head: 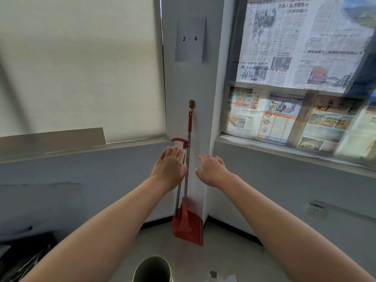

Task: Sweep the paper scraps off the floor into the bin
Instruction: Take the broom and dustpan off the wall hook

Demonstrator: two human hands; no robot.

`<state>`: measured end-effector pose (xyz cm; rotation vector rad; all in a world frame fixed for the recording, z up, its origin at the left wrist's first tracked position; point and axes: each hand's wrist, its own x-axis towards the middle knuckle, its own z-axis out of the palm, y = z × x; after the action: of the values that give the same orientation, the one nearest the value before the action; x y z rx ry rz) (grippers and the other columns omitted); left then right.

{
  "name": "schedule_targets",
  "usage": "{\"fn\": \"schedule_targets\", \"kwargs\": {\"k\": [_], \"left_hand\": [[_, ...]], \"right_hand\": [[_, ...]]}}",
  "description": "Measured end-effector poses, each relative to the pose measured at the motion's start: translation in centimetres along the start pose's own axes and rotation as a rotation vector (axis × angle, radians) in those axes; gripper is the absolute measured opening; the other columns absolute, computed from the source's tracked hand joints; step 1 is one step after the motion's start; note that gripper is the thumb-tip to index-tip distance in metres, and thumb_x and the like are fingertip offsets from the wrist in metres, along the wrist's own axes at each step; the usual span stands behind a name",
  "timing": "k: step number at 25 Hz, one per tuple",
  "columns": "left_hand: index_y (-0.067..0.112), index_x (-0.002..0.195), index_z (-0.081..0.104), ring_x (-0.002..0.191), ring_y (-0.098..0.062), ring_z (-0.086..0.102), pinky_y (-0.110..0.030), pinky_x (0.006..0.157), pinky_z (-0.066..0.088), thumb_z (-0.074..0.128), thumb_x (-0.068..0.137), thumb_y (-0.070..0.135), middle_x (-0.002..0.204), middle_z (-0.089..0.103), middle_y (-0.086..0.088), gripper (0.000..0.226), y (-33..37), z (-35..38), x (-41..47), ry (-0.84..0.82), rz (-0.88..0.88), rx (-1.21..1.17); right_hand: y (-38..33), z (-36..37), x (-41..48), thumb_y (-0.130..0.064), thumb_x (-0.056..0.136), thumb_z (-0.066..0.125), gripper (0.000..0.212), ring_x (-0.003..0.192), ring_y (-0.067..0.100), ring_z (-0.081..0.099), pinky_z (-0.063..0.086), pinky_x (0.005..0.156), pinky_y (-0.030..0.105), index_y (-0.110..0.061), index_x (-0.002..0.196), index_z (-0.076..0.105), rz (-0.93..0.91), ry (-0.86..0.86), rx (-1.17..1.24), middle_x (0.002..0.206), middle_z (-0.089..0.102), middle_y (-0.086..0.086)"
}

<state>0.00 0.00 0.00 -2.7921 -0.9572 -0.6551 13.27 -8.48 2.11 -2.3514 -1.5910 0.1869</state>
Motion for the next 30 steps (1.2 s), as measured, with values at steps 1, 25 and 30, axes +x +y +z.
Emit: {"fn": "schedule_targets", "kwargs": {"k": [1,25,30], "left_hand": [[0.006,0.146,0.03,0.142,-0.022,0.028,-0.036,0.121,0.012,0.041,0.095,0.034,0.15,0.036,-0.01,0.059,-0.5,0.5,0.3,-0.024,-0.02,0.017],[0.008,0.144,0.032,0.141,-0.023,0.028,-0.037,0.121,0.01,0.048,0.089,0.023,0.15,0.036,-0.009,0.06,-7.0,16.6,22.5,-0.236,-0.189,0.035],[0.009,0.144,0.032,0.142,-0.023,0.026,-0.036,0.121,0.01,0.05,0.086,0.019,0.15,0.036,-0.008,0.062,-11.4,20.7,28.3,-0.253,-0.13,0.025]], "right_hand": [[0.1,0.1,0.5,-0.03,0.093,0.046,0.054,0.137,0.027,0.034,0.014,0.117,0.038,-0.009,0.142,0.037,-0.004,-0.003,-0.012,0.146,0.042,0.01],[11.8,4.8,29.2,-0.026,0.092,0.049,0.054,0.132,0.029,0.039,0.033,0.112,0.043,-0.007,0.142,0.036,0.037,-0.13,0.244,0.145,0.039,0.011],[10.9,6.3,35.8,-0.027,0.093,0.051,0.056,0.133,0.028,0.04,0.034,0.112,0.04,-0.006,0.144,0.034,0.076,-0.131,0.305,0.146,0.037,0.011]]}}
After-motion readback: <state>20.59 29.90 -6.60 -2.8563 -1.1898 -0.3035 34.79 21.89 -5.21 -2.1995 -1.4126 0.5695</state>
